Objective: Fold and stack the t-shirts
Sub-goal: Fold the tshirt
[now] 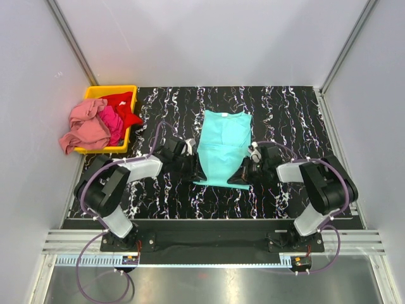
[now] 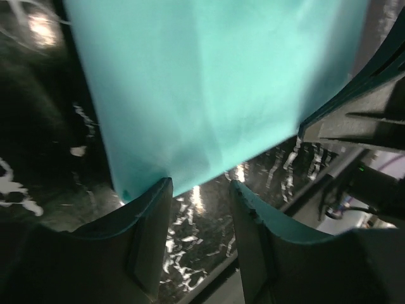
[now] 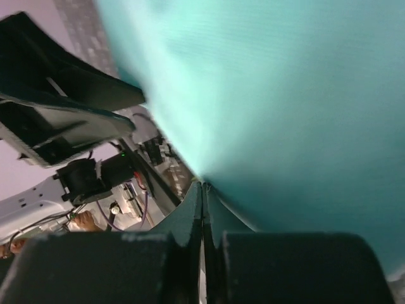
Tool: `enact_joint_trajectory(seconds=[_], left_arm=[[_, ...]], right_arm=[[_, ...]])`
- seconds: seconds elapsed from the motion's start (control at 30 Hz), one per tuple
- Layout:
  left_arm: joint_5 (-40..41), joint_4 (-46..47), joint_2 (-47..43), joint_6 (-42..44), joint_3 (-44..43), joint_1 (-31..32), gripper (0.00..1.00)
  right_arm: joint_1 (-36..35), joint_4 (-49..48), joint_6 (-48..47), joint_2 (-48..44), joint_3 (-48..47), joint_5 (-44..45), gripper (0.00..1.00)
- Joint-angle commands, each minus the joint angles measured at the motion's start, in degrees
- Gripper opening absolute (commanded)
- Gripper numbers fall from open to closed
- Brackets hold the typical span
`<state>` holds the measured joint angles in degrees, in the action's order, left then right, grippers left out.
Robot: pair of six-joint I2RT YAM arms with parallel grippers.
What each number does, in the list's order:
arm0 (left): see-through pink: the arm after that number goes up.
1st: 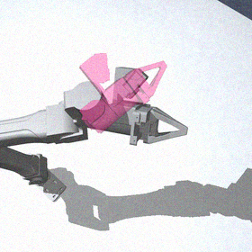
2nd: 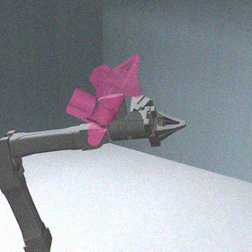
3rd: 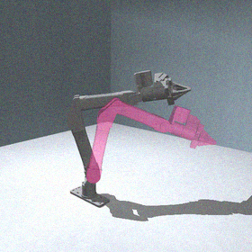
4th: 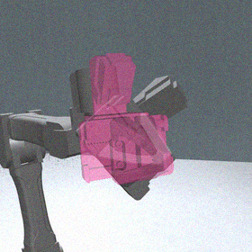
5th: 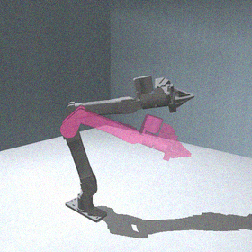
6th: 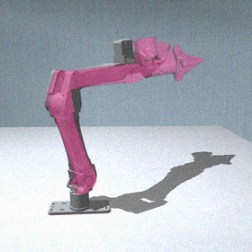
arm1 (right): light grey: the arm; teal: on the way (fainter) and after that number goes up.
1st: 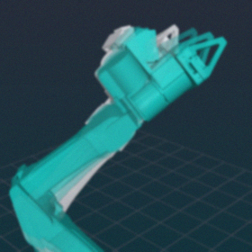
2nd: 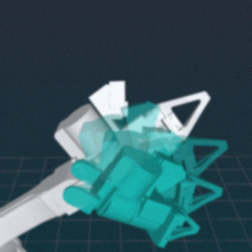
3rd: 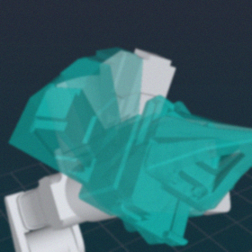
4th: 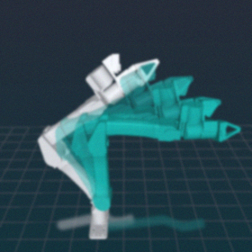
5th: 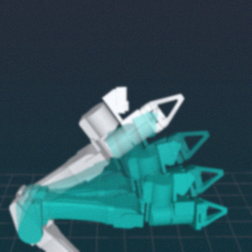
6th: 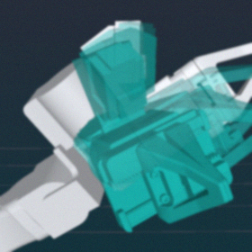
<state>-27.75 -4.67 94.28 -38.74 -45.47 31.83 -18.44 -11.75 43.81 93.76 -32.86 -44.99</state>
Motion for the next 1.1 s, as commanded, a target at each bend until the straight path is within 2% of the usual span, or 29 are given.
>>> enact_joint_trajectory(seconds=[0.0, 0.13, 0.23, 0.57, 0.73, 0.9, 1.07], left_arm=[[7.96, -1.74, 2.13, 2.53, -0.41, 0.07, 0.46], [10.51, -2.63, 1.87, 1.92, 1.35, 0.07, 0.46], [12.71, -4.38, 1.96, 2.09, 1.53, 0.07, 0.46], [14.65, -8.69, 1.18, 1.66, 0.03, 0.07, 0.47], [13.25, -9.66, -1.9, -0.46, -0.93, 0.07, 0.48], [12.12, -15.28, -2.26, -1.16, -7.6, 0.07, 0.55], [10.0, -15.91, -3.49, -0.99, -16.64, 0.07, 0.59]], right_arm=[[-0.11, -2.85, -0.65, 4.15, 1.48, 1.73, 0.0], [0.24, 0.31, -2.84, 4.68, 3.59, 6.82, 0.0], [0.33, 0.14, -2.77, 3.81, 4.39, 6.93, 0.0], [0.42, 8.4, -4.7, -4.79, 4.91, 11.68, 0.0], [0.42, 18.94, -4.88, -9.81, 4.12, 19.23, 0.0], [0.42, 26.31, -5.23, -16.67, 0.89, 25.12, 0.04], [0.33, 25.03, -7.68, -16.07, -7.2, 20.84, 0.07]])
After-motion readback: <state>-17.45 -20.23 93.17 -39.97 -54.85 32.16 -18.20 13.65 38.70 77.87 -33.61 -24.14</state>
